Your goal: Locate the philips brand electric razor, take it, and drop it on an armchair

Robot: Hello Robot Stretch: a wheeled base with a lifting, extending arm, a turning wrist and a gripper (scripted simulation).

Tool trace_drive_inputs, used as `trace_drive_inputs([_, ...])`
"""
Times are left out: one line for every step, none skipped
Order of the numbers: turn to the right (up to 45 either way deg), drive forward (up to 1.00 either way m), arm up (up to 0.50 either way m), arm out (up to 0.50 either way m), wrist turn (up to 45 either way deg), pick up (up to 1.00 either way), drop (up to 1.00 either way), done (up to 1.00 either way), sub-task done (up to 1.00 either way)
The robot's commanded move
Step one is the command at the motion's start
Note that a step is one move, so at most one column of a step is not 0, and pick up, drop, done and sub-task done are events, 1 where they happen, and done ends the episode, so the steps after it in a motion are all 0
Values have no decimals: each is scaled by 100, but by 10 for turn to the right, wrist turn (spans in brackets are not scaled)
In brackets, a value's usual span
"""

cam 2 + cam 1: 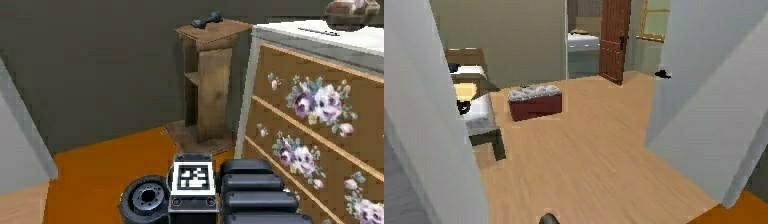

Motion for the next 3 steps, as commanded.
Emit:
trace_drive_inputs([0, 35, 0, 0, 0, 0, 0, 0, 0])
trace_drive_inputs([0, 100, 0, 0, 0, 0, 0, 0, 0])
trace_drive_inputs([-60, 0, 0, 0, 0, 0, 0, 0, 0])
